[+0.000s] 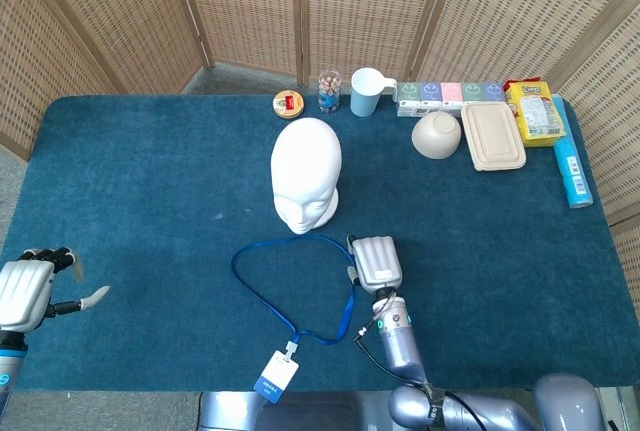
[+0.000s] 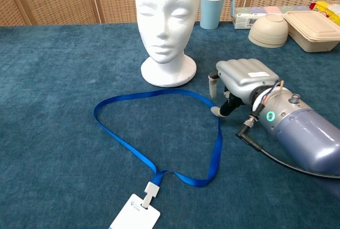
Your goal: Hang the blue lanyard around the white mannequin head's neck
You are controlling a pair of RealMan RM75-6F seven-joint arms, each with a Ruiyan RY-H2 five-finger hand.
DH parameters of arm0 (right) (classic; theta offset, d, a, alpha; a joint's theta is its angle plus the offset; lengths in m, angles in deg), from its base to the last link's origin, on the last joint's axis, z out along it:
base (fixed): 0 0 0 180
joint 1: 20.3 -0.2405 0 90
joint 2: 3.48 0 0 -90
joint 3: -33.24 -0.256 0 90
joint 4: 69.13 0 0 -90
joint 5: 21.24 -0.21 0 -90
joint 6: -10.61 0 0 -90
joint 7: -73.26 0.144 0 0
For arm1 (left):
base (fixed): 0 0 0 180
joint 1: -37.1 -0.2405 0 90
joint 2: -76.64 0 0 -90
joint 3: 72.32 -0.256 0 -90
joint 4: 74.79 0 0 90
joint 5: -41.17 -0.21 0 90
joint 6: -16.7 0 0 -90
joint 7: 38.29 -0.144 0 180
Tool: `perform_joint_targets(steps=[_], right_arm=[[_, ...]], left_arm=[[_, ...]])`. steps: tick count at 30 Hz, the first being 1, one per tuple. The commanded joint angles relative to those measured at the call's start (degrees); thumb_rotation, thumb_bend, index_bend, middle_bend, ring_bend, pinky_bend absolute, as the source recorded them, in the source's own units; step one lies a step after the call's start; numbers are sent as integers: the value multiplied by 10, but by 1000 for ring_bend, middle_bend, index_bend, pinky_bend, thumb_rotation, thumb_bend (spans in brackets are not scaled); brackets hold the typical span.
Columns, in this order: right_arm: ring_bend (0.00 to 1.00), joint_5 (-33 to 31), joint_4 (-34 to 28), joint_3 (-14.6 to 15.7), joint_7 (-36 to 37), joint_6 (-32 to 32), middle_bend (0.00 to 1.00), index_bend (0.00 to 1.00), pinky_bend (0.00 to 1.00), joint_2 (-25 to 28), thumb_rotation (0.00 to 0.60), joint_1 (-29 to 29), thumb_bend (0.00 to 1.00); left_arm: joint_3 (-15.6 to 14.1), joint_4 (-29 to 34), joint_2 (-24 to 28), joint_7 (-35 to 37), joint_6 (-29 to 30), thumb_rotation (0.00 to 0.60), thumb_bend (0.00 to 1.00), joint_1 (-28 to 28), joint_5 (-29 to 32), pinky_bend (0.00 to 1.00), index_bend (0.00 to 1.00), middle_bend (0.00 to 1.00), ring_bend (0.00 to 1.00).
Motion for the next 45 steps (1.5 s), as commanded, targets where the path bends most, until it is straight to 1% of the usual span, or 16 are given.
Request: perform_joint_targets(steps=[1, 13, 23, 36, 45], right_arm=[[1000, -6, 4, -2, -5, 2, 1000, 467, 1000, -5, 538, -5, 340], [1000, -25, 37, -5, -21, 1, 1000, 467, 1000, -26, 537, -24, 340], [1000, -33, 56, -3, -16, 0, 1000, 475, 1000, -27, 539, -25, 340], [1000, -41, 55, -11, -15, 4, 1000, 480, 1000, -26, 540, -36, 340], [1000, -52, 52, -15, -20, 0, 1000, 464, 1000, -21, 542, -39, 340]], left_arm=[[-1, -1, -1, 1, -1, 170, 142, 0, 1, 377, 615, 512, 491], [-1, -5, -3, 4, -5, 168, 141, 4, 2, 377, 615, 512, 492], [-2, -8, -5, 6, -6, 168, 141, 6, 2, 377, 615, 512, 491], [-3, -7, -6, 5, -6, 170, 141, 6, 6, 377, 615, 512, 491], [-3, -9, -8, 5, -7, 172, 142, 9, 5, 378, 615, 513, 491]])
